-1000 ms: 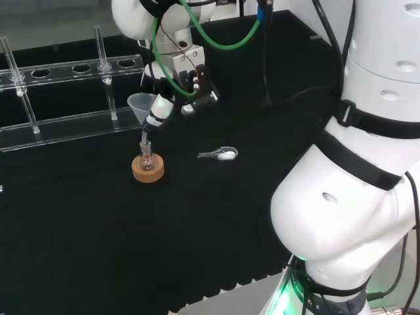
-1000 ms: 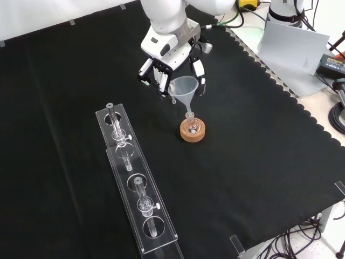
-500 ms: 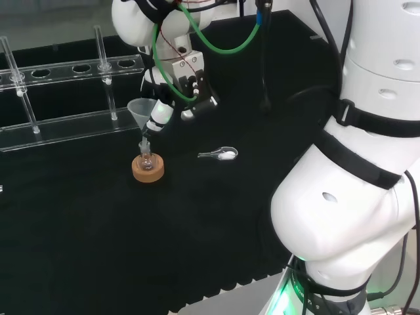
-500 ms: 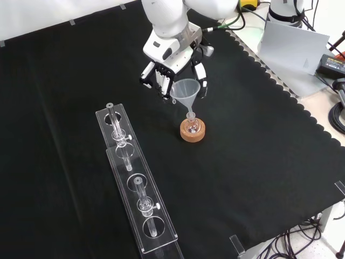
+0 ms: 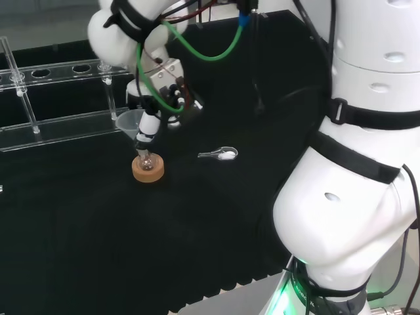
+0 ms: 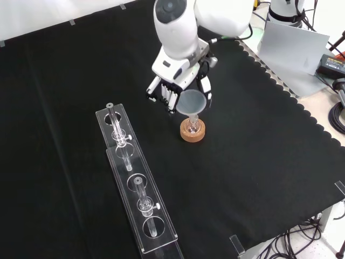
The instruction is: Place the funnel on the round-bottom flask.
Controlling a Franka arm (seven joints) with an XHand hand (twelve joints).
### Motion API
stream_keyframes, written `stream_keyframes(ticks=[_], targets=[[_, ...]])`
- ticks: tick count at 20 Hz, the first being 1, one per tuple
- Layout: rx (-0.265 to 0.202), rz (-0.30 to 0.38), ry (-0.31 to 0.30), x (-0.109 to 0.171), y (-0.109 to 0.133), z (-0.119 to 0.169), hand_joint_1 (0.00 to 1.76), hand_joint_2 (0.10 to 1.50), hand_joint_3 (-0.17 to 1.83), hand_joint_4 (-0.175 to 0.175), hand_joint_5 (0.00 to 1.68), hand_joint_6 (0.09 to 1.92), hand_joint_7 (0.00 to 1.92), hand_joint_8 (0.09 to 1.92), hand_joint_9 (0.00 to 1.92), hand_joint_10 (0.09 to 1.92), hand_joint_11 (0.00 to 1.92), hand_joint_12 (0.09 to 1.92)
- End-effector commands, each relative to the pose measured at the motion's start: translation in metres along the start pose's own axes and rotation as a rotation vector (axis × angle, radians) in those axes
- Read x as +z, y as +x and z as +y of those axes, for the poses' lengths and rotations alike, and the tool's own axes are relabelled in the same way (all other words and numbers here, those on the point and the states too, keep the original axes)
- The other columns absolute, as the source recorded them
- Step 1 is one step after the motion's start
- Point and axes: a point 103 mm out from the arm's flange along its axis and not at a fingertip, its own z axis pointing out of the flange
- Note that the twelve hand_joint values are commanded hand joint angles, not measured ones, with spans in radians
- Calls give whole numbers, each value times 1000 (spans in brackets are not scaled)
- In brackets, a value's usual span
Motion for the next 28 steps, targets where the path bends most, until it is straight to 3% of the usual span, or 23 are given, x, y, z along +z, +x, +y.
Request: stream_keyframes(ticks=[1,4,6,8,10,21,25,26,28], targets=[[12,-105,-13,-2,28,14,1001,434,777,62,1060,547,1366,313,1242,235,40,1588],[23,-112,1,-3,30,14,1001,434,777,63,1056,546,1363,311,1238,234,37,1588],[26,-110,6,-4,33,15,997,435,778,84,1095,556,1402,325,1236,233,30,1589],[17,-94,2,1,24,7,998,436,779,88,1111,558,1419,331,1237,234,25,1590],[16,-131,52,2,26,8,1001,435,779,81,1097,552,1400,324,1231,231,22,1590],[42,84,-22,13,-9,-16,993,434,780,70,1082,553,1381,323,1222,229,8,1592],[58,115,-21,14,-23,-24,984,434,782,67,1075,554,1375,323,1220,229,4,1592],[57,118,-12,14,-26,-26,966,431,786,65,1031,570,1352,319,1209,228,2,1588],[52,120,46,11,-29,-28,864,427,727,44,771,570,1160,267,1112,210,0,1564]])
